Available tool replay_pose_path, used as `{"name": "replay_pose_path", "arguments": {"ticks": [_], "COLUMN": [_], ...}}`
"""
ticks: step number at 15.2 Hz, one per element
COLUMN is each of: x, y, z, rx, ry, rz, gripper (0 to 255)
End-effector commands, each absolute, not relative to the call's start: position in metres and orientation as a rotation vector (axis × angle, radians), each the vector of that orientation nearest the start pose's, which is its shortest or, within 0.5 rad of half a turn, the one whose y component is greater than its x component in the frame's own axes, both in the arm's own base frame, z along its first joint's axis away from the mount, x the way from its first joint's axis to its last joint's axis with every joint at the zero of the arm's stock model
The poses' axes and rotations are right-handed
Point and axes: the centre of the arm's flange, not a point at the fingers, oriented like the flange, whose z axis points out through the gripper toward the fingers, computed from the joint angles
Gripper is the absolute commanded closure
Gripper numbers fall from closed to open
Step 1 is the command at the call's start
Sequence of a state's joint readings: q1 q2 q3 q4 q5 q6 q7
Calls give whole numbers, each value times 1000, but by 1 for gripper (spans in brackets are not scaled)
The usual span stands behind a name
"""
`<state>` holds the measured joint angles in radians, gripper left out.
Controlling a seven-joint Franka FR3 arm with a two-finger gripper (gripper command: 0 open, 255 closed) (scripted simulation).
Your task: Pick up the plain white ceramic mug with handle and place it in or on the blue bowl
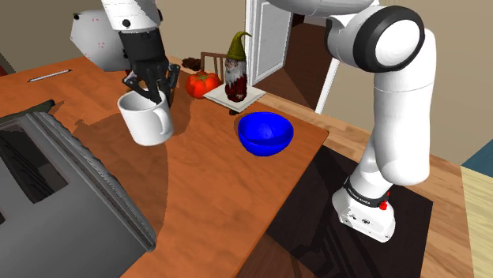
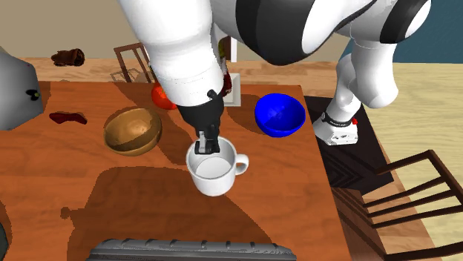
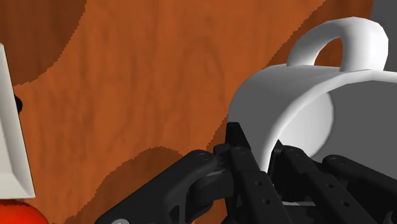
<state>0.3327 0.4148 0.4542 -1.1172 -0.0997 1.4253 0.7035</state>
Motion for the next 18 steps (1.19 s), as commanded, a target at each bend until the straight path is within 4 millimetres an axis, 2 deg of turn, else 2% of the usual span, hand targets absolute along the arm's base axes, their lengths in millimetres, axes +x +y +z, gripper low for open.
{"name": "replay_pose_path", "arguments": {"ticks": [1, 8, 18], "x": [514, 514, 438], "y": [402, 402, 295], "z": [600, 635, 644], "rx": [-3124, -3124, -3124], "ry": [-70, -70, -70], "rz": [163, 163, 163], "gripper": [255, 255, 255]}}
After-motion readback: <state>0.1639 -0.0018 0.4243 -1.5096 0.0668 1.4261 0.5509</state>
